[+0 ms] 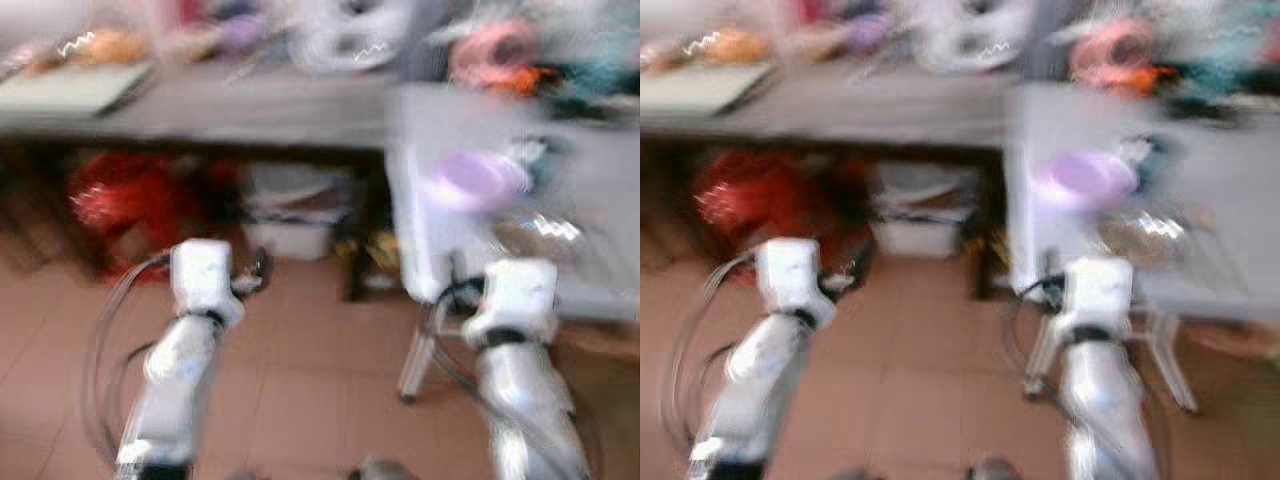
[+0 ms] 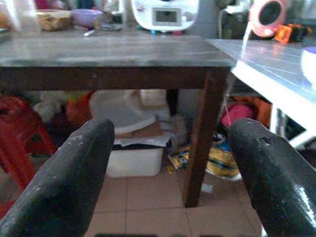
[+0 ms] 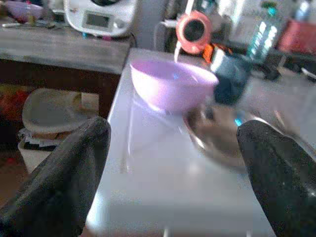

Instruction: Setting the table

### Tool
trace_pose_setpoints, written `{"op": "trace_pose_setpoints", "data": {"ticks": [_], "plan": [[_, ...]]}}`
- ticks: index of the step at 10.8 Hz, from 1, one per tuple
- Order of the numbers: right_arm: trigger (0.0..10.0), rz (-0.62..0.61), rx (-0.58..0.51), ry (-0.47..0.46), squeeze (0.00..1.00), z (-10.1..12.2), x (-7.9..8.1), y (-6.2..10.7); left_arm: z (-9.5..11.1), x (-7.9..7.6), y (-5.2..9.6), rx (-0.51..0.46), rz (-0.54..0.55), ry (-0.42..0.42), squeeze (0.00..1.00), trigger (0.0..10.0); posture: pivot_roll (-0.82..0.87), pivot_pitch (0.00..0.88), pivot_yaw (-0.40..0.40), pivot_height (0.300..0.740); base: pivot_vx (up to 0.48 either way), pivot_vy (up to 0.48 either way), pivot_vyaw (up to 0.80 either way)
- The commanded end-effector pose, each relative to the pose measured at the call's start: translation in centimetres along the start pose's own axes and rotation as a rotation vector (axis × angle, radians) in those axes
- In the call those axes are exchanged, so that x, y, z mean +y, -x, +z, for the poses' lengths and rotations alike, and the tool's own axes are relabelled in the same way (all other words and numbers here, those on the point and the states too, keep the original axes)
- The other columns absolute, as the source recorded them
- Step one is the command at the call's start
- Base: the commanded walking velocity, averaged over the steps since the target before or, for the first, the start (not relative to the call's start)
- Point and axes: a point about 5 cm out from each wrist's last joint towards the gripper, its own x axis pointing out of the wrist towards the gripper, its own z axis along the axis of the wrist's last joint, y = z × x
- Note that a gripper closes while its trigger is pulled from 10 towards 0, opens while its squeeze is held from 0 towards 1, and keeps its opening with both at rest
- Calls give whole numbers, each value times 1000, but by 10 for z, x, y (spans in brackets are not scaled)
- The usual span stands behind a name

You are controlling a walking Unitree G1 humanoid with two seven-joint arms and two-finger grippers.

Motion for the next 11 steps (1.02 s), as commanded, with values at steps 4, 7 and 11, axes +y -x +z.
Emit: {"op": "trace_pose_setpoints", "data": {"ticks": [4,7,11], "plan": [[10000,32,-56,19,0,9,0,-8,6,-9,-5,-16,-35,-7,0,10000,-51,0,43,740,0,-252,0],[10000,18,-57,30,0,9,-1,-11,7,-9,-7,-18,-35,-15,0,10000,-46,0,43,740,0,-471,0],[10000,7,-45,19,0,5,-2,-10,10,-10,-10,-45,-42,-26,0,10000,-45,0,46,740,0,-300,0]]}}
